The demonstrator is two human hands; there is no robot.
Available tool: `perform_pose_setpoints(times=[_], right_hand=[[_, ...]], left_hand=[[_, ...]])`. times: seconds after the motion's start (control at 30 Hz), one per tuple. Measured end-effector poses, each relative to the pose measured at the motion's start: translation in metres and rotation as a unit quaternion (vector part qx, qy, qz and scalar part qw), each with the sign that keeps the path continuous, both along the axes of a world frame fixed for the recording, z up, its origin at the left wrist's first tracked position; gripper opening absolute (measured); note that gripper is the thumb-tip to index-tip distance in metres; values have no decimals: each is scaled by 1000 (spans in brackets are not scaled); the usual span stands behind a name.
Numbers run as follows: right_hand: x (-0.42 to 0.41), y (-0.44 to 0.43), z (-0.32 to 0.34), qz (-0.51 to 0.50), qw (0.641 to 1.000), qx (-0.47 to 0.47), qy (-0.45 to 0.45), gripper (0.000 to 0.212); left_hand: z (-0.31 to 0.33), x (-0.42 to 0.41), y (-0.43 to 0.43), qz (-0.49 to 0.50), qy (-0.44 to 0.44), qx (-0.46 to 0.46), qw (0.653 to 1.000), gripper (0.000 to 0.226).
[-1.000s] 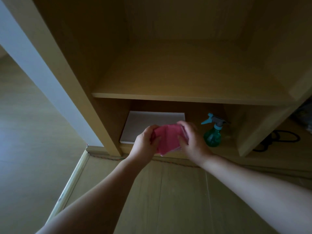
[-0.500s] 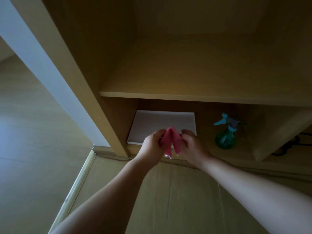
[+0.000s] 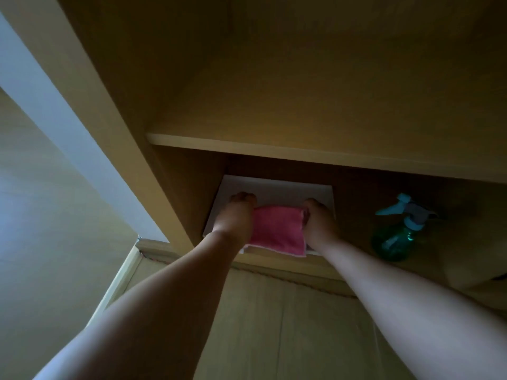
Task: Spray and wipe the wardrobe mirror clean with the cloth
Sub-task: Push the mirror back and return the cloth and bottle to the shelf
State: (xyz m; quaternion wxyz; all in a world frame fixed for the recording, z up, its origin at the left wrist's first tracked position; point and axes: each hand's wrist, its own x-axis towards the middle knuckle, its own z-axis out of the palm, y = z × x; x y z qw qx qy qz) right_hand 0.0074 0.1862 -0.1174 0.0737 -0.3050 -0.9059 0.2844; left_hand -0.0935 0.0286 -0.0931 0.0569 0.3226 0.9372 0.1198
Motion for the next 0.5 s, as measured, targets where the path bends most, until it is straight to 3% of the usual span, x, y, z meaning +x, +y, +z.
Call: perform_pose_setpoints(times=[0.13, 0.23, 0.37, 0.5], right_hand=[[-3, 7, -20, 27, 996, 23, -78, 41], [1, 8, -31, 82, 992, 11, -91, 33], [0, 4, -40, 196, 958, 59, -202, 48], [-6, 10, -44, 209, 933, 101, -277, 61]], left_hand=[[-26, 13, -6, -31, -56, -42, 997, 51], [-39, 19, -6, -38, -90, -69, 993, 44], [-50, 18, -3, -60, -110, -79, 989, 46], [-57, 17, -5, -87, -95, -90, 988, 51]])
